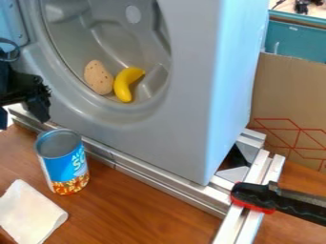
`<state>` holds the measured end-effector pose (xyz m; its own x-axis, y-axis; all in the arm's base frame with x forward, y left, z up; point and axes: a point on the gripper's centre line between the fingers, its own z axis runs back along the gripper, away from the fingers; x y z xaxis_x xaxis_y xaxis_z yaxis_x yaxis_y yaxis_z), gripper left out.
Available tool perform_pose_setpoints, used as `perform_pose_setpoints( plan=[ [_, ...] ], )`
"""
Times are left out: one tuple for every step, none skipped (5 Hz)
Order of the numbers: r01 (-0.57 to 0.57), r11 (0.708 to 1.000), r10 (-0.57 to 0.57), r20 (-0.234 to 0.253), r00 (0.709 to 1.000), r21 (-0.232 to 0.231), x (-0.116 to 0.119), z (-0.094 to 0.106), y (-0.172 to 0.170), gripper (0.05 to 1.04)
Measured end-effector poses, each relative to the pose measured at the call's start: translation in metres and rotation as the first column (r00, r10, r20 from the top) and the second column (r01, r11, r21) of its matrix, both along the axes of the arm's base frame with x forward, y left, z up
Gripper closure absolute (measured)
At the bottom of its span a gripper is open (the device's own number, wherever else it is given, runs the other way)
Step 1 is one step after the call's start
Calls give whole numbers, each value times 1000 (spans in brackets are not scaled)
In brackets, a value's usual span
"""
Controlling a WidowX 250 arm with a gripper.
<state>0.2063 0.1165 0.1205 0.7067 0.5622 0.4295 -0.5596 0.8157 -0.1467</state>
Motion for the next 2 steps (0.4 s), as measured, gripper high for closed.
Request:
perform_pose_setpoints(
  plan=[
    [33,999,-33,-60,998,1,-8,-8,-2,83],
    [109,993,-113,-140,984,-35,-8,-23,-3,83]
  ],
)
